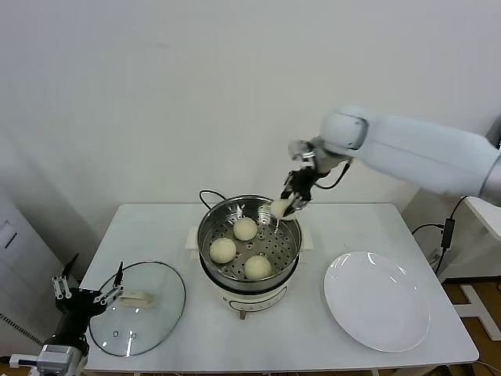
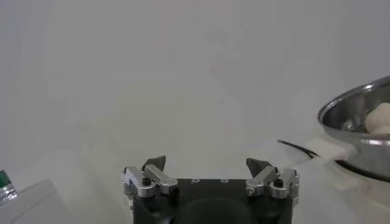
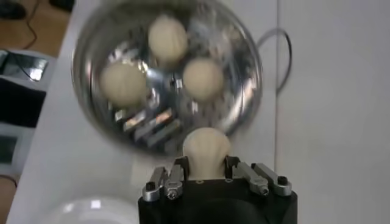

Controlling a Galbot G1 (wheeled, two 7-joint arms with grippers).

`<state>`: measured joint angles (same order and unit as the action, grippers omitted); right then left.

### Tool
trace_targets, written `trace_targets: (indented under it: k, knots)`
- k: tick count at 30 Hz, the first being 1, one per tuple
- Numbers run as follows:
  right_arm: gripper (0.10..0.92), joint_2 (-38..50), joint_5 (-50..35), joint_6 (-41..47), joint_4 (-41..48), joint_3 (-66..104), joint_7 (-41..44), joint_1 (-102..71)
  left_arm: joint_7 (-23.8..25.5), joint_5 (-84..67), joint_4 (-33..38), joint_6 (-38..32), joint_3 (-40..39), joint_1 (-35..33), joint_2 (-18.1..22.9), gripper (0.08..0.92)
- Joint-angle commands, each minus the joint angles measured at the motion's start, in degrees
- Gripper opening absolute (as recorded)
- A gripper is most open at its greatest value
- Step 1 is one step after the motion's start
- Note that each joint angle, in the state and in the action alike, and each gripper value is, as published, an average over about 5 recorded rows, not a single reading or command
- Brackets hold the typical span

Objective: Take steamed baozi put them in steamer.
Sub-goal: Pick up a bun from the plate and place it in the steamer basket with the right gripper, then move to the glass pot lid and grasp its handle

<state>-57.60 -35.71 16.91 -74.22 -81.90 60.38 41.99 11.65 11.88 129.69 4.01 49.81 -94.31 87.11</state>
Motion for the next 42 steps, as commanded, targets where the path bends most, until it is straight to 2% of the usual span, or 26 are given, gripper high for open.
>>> trace_targets:
  k: [1, 12, 18, 21, 27, 30, 33, 36, 39, 42]
  knots:
    - [0.382, -4.77, 3.95, 2.69, -2.92, -0.88, -1.97, -4.84, 0.03, -0.20, -0.13, -0.08, -0.05, 0.02, 0.08, 0.823]
    - [0.414, -2.59, 10.78, 0.32, -0.44, 0.20, -2.95, -9.10, 0.01, -0.07, -0.52, 0.07, -0.21, 0.31, -0.14, 0.823]
    - [0.444, -2.43, 10.99, 0.41, 0.26, 0.32, -3.42, -9.66, 0.01, -0.04, -0.63, 0.14, -0.16, 0.44, -0.20, 0.823]
    - [0.504, -2.44, 10.50, 0.54, 0.57, 0.43, -3.93, -9.69, 0.02, -0.04, -0.69, 0.16, -0.15, 0.51, -0.24, 0.823]
    - [0.678, -2.35, 9.20, 1.08, 1.08, 1.51, -4.74, -9.30, 0.02, 0.06, -0.54, 0.20, -0.34, 0.54, -0.23, 0.823]
    - [0.761, -1.55, 5.47, 1.96, 0.96, 3.35, -4.90, -8.69, 0.02, 0.00, -0.41, 0.20, -0.32, 0.43, -0.39, 0.823]
    - [0.811, -0.23, -1.15, 1.89, 1.39, 6.55, -6.92, -8.36, 0.03, -0.07, -0.39, 0.18, -0.30, 0.41, -0.62, 0.823]
    - [0.821, 1.79, -13.11, 0.09, 1.62, 10.47, -16.36, -9.34, 0.03, -0.04, -0.16, 0.21, -0.47, 0.48, -0.63, 0.823]
    - [0.822, 4.38, -24.67, -4.11, 0.92, 15.13, -33.77, -13.19, 0.00, 0.11, 0.30, 0.28, -0.89, 0.53, -0.55, 0.823]
    - [0.823, 6.66, -29.09, -10.07, 0.89, 24.30, -50.35, -21.77, -0.14, 0.29, 0.57, 0.32, -1.27, 0.59, -0.56, 0.823]
